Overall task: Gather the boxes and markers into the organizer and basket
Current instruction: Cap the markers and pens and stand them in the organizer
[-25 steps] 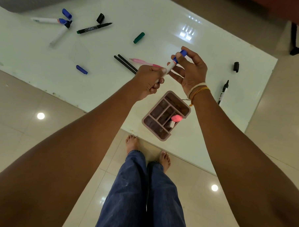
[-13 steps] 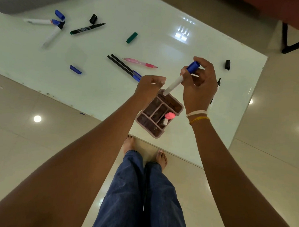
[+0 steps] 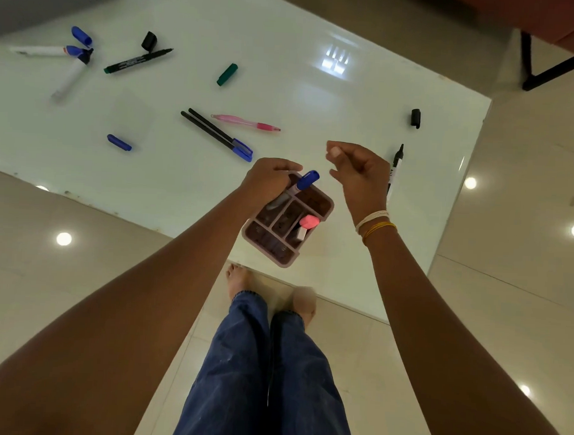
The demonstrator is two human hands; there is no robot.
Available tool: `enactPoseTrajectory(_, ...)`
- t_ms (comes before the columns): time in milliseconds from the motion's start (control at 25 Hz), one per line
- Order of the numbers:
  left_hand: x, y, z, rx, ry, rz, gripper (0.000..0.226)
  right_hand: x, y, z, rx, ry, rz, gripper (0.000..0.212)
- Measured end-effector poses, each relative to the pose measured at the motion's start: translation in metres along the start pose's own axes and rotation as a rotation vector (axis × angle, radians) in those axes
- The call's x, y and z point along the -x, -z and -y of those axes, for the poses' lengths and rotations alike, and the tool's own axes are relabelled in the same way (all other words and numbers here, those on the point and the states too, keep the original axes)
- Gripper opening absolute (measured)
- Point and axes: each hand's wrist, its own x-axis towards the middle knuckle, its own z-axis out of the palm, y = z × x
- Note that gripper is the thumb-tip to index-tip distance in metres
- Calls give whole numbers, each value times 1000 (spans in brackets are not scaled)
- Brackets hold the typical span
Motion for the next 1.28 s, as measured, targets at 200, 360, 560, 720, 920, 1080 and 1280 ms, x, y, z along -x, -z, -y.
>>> enactPoseTrajectory(200, -21, -2, -36, -20, -23, -33, 34, -48, 49, -30, 312, -264, -397, 15)
enactPoseTrajectory(360, -46, -15, -61, -67, -34, -6, 34, -71, 69, -57, 615, -539, -342, 56)
enactPoseTrajectory(560, -69, -32, -74, -100, -56, 10, 31, -79, 53, -54, 454, -391, -207, 28)
enactPoseTrajectory(720, -82, -47, -90, -37, 13, 155, 31, -86, 25, -38, 176, -266, -55, 18)
enactPoseTrajectory(920, -105, -42, -91, 80, 0, -15, 26, -114, 29, -31, 420, -92, -7, 16)
enactPoseTrajectory(1080, -111, -25, -78, 90, -41, -12, 24, -155, 61, -40, 895, -91, -391, 37)
enactPoseTrajectory(1280, -114, -8, -65, 20, -64, -87, 17, -171, 59, -36, 881, -156, -244, 28)
